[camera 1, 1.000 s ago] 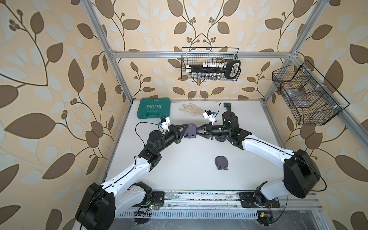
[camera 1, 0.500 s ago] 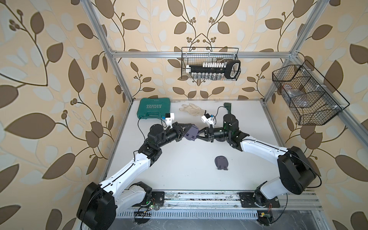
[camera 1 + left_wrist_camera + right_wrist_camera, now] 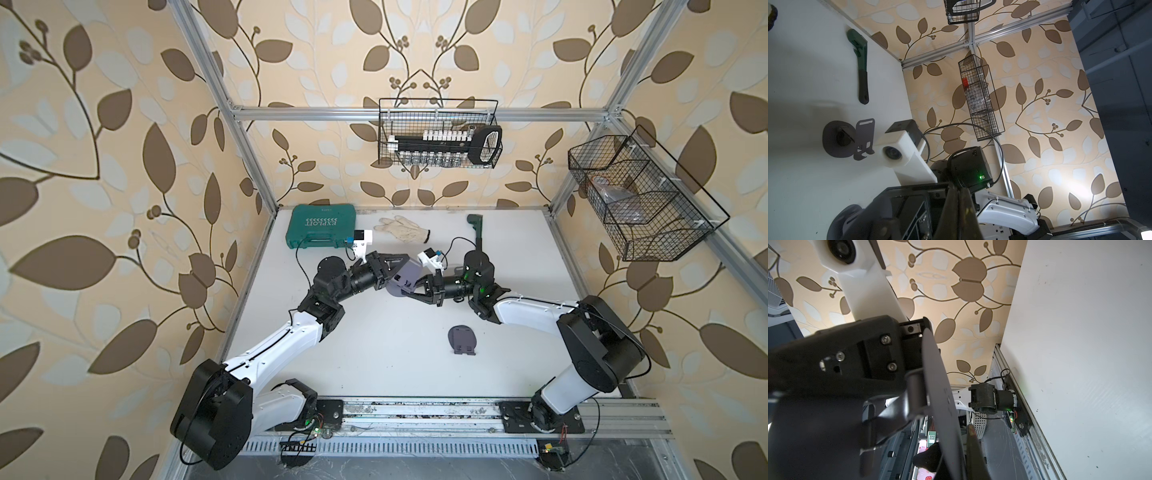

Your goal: Open the phone stand

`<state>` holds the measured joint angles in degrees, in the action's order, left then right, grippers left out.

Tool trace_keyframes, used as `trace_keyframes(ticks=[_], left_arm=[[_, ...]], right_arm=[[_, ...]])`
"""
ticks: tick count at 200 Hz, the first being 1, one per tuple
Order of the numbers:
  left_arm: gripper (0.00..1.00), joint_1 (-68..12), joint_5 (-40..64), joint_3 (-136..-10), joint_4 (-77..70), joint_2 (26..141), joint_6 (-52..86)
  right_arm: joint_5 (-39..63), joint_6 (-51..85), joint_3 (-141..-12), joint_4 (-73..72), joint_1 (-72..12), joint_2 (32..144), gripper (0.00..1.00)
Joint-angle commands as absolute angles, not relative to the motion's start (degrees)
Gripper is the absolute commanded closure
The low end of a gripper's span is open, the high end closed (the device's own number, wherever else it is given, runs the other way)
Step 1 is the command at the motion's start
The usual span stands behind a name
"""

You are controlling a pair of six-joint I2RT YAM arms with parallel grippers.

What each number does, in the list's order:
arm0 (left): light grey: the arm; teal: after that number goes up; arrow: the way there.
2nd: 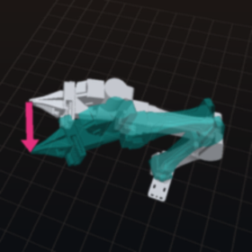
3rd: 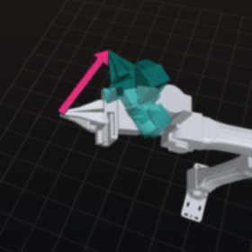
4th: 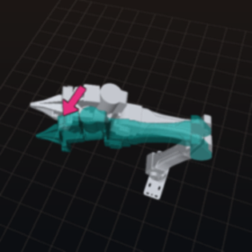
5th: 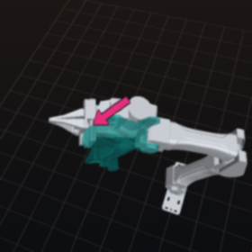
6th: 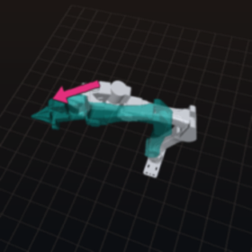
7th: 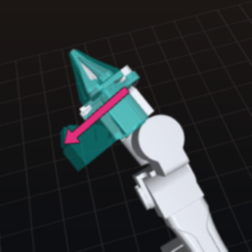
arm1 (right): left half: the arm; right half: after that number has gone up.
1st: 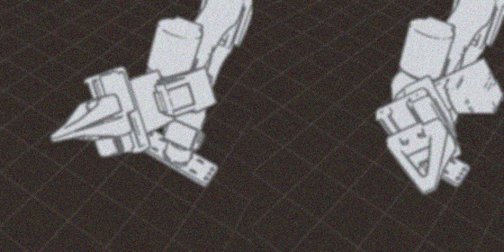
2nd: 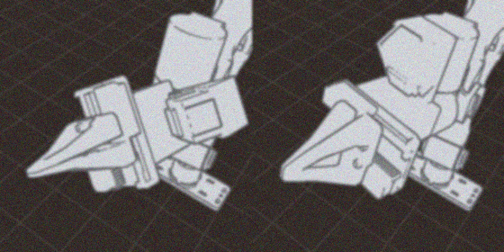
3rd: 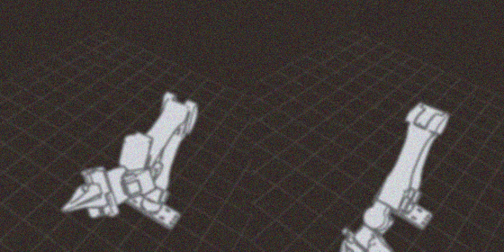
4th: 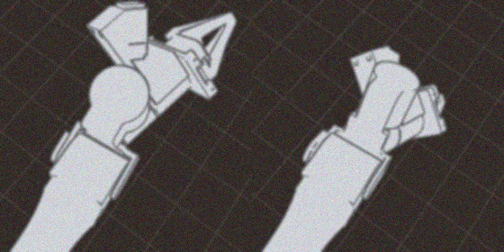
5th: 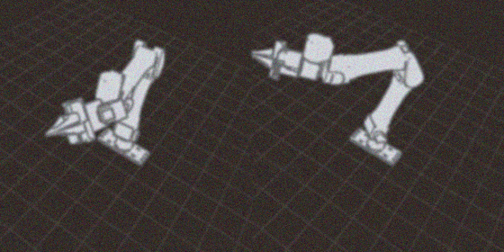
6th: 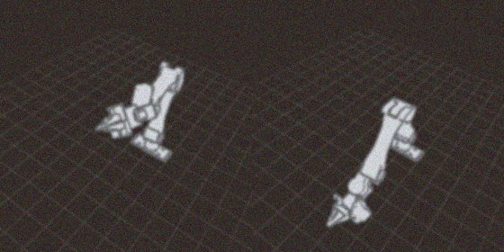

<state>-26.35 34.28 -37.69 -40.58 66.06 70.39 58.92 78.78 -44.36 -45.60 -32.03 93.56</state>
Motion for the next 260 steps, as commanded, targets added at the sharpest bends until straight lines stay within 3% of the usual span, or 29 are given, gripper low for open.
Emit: trace_keyframes(ticks=[1, 51, 127, 178, 260], left_arm=[[1.00, -28.2, 34.3, -41.9, -71.1, 57.5, 68.1], [1.00, -28.3, 34.1, -40.7, -71.0, 54.6, 57.8], [1.00, -28.2, 37.7, -40.8, -59.9, 52.4, 42.8], [1.00, -28.3, 45.3, -44.7, -36.0, 50.3, 36.4], [1.00, -30.2, 54.0, -46.3, -24.9, 55.6, 37.2]], right_arm=[[55.5, 86.3, -38.6, -35.5, -32.6, 99.4, 1.00], [56.5, 93.5, -34.8, -46.4, -32.6, 101.7, 1.00], [57.9, 91.8, -34.4, -42.1, -32.1, 99.6, 1.00], [59.2, 80.8, -36.6, -26.6, -30.1, 94.1, 1.00], [61.6, 61.1, -50.8, -0.3, -28.0, 86.8, 1.00]])
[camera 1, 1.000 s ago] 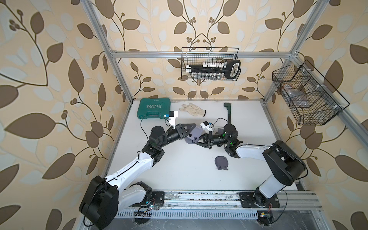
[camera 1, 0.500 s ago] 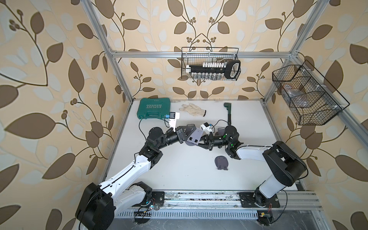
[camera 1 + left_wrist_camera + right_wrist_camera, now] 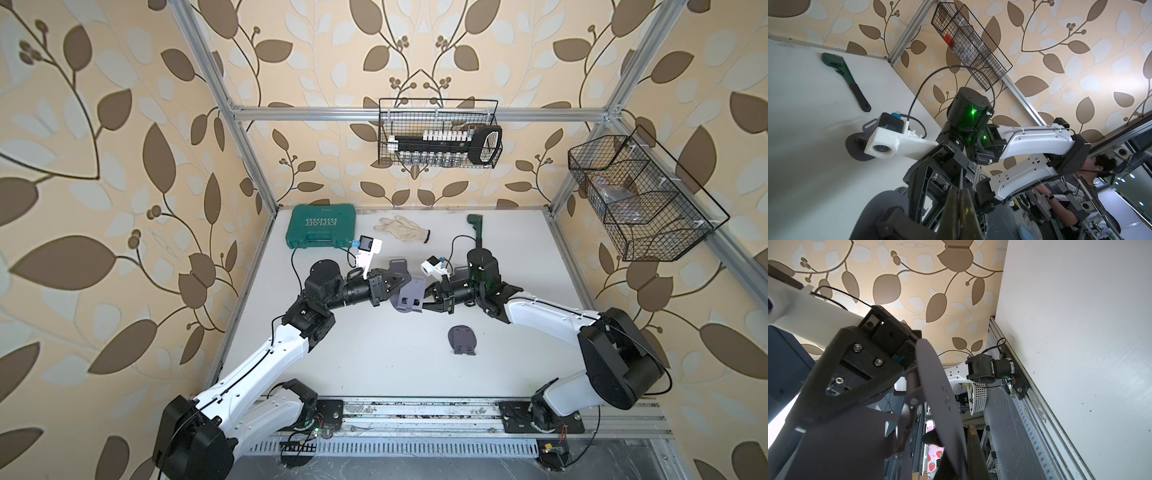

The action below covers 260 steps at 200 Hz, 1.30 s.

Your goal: Open the phone stand

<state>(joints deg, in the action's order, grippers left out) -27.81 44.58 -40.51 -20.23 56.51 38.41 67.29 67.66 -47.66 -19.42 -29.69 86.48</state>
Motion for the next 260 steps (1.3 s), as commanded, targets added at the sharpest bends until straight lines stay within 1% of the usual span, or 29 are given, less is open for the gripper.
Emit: trace_keyframes(ticks=[1, 7, 17, 46, 65, 80, 89, 116, 135, 154, 175, 183, 194, 204, 227, 236, 260], left_arm=[[1.00, -30.2, 54.0, -46.3, -24.8, 55.6, 37.2], [1.00, -30.5, 54.2, -46.3, -24.6, 55.9, 37.3], [0.94, -31.0, 54.5, -46.4, -24.4, 56.1, 37.2], [0.86, -31.8, 54.7, -46.8, -22.5, 56.9, 37.4], [0.75, -31.9, 54.6, -46.6, -21.8, 56.4, 37.3], [0.71, -31.9, 54.4, -46.8, -20.4, 56.1, 36.9], [0.65, -31.9, 54.5, -46.9, -19.7, 55.9, 36.7], [0.61, -32.0, 55.4, -47.3, -17.4, 56.1, 36.0], [0.61, -32.0, 56.0, -47.4, -15.8, 56.5, 35.7], [0.52, -32.2, 56.3, -47.9, -13.7, 56.8, 35.0], [0.51, -32.2, 56.0, -48.6, -11.0, 56.9, 33.9], [0.52, -32.2, 56.0, -48.8, -10.1, 57.2, 33.5], [0.57, -32.3, 56.2, -48.9, -9.6, 57.6, 33.3], [0.63, -32.3, 56.2, -49.0, -9.2, 57.9, 33.1], [0.92, -32.3, 55.6, -49.9, -6.6, 58.0, 31.6], [1.00, -32.3, 55.5, -50.3, -5.7, 58.1, 31.1], [1.00, -32.4, 54.1, -51.2, -4.7, 57.7, 29.9]], right_arm=[[61.6, 61.0, -50.9, -0.3, -28.0, 86.7, 1.00], [61.6, 60.9, -51.3, -0.3, -28.0, 86.4, 1.00], [61.5, 60.9, -52.1, -0.5, -28.0, 86.1, 1.00], [61.2, 61.8, -53.9, -1.7, -28.0, 85.4, 1.00], [61.3, 61.6, -54.4, -1.5, -28.0, 85.1, 1.00], [61.2, 61.5, -54.5, -1.2, -28.0, 85.1, 1.00], [61.5, 61.3, -54.4, -1.0, -28.0, 85.1, 1.00], [61.4, 61.3, -54.3, -0.9, -27.9, 84.8, 1.00], [61.2, 61.3, -54.8, -0.8, -27.8, 84.8, 1.00], [61.3, 61.3, -55.6, -0.8, -27.9, 85.0, 1.00], [61.4, 61.3, -56.6, -0.6, -27.8, 84.9, 1.00], [61.5, 61.3, -56.9, -0.5, -27.8, 84.9, 1.00], [61.4, 60.9, -57.4, 0.0, -27.8, 84.9, 1.00], [61.5, 60.6, -57.8, 0.6, -27.8, 84.9, 1.00], [61.5, 60.5, -57.8, 0.7, -27.8, 85.3, 1.00], [61.5, 60.5, -57.7, 0.6, -27.8, 85.4, 1.00], [61.5, 61.1, -56.3, -0.2, -28.0, 85.7, 1.00]])
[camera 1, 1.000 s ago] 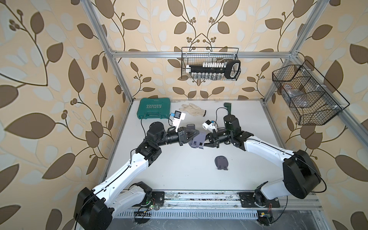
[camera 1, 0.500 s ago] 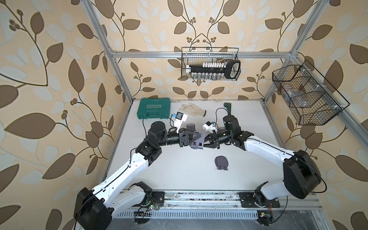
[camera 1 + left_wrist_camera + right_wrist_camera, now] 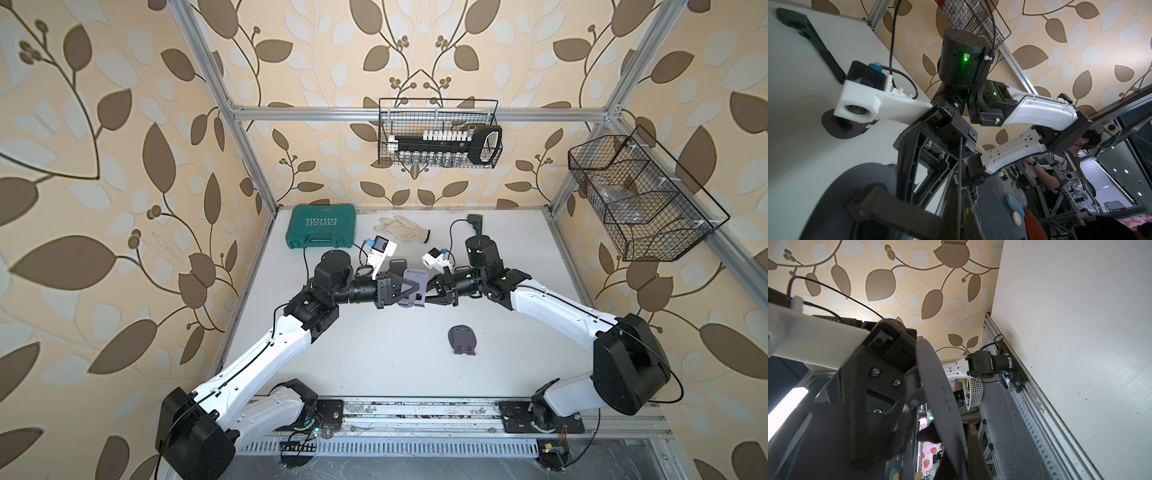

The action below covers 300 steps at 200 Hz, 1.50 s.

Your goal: Open the phone stand

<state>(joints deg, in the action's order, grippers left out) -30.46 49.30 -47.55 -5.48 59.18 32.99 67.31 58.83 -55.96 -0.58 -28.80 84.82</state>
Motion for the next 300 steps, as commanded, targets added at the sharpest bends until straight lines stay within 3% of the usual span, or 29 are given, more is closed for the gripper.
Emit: trace_keyframes(ticks=[1, 47, 77, 137, 300], left_arm=[[1.00, -32.4, 54.0, -51.2, -4.8, 57.7, 29.9], [1.00, -32.4, 48.6, -50.8, -10.6, 56.8, 29.0], [1.00, -32.3, 46.6, -45.0, -23.2, 57.2, 30.1], [1.00, -32.4, 39.5, -37.5, -38.5, 58.7, 30.3], [1.00, -31.6, 39.1, -42.2, -29.8, 64.0, 13.9]], right_arm=[[61.5, 61.2, -56.2, -0.4, -28.0, 85.7, 1.00], [62.9, 70.1, -48.1, -13.1, -29.4, 86.0, 1.00], [62.7, 77.8, -44.0, -23.7, -29.6, 85.4, 1.00], [62.3, 80.5, -41.9, -25.2, -30.3, 82.2, 1.00], [62.0, 84.8, -38.0, -28.5, -31.3, 80.1, 1.00]])
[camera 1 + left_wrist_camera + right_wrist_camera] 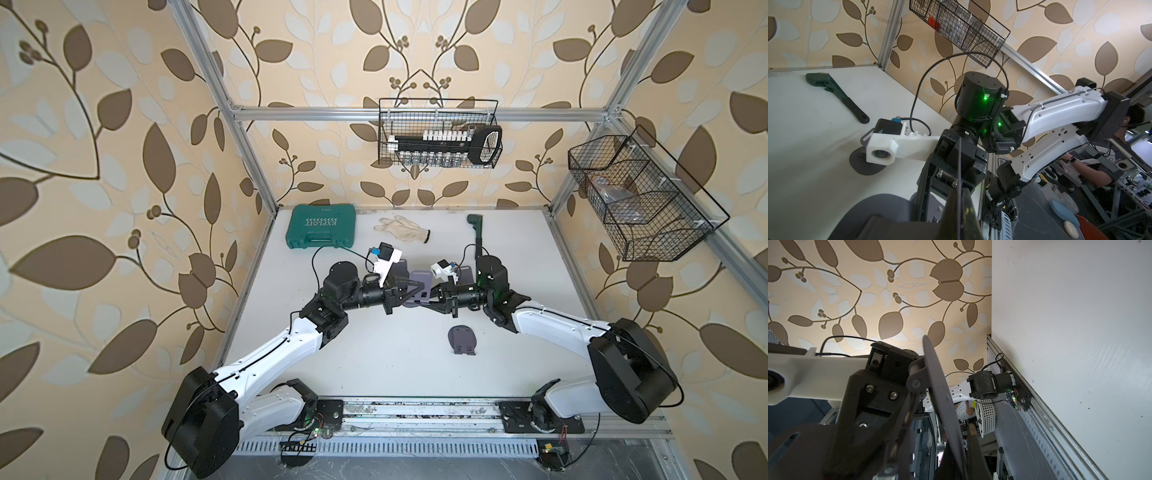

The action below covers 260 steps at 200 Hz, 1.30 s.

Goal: Open the phone stand
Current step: Open the phone stand, then place the phone stand at the center of the board.

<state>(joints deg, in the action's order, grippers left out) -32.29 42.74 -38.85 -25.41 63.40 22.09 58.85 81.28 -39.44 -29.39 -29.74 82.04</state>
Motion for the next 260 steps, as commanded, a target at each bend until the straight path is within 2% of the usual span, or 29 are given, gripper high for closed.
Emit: trace_keyframes(ticks=[1, 25, 70, 78, 104, 138, 171, 184, 221, 260], left_arm=[[1.00, -31.6, 39.2, -42.2, -29.8, 64.0, 13.9], [1.00, -31.5, 38.4, -41.0, -30.4, 64.8, 13.6], [1.00, -31.3, 39.6, -38.8, -34.0, 68.0, 17.2], [1.00, -31.3, 41.2, -39.2, -33.4, 68.6, 17.8], [1.00, -31.2, 43.5, -39.4, -31.9, 69.3, 20.1], [1.00, -31.3, 44.9, -39.3, -27.6, 68.8, 20.2], [1.00, -31.2, 42.8, -37.3, -25.1, 66.7, 20.0], [1.00, -31.3, 41.6, -36.3, -24.5, 66.1, 19.7], [1.00, -31.2, 42.8, -32.0, -26.6, 67.3, 19.5], [1.00, -31.3, 44.6, -29.0, -28.7, 72.7, 16.0]], right_arm=[[62.1, 84.8, -38.0, -28.5, -31.3, 80.0, 1.00], [62.2, 86.5, -38.1, -29.6, -31.1, 79.3, 1.00], [63.1, 81.5, -40.8, -22.8, -30.8, 79.8, 1.00], [63.0, 77.6, -42.3, -17.6, -30.4, 79.4, 1.00], [57.3, 55.6, -51.9, 12.0, -28.0, 76.6, 1.00], [55.9, 50.4, -57.0, 17.7, -22.6, 76.0, 1.00], [56.2, 50.1, -56.3, 18.4, -18.1, 75.0, 0.71], [56.3, 50.1, -55.1, 18.2, -17.5, 74.3, 0.65], [53.4, 44.6, -51.9, 23.5, -14.8, 72.5, 0.65], [40.1, 36.0, -54.1, 32.9, -14.0, 69.0, 0.65]])
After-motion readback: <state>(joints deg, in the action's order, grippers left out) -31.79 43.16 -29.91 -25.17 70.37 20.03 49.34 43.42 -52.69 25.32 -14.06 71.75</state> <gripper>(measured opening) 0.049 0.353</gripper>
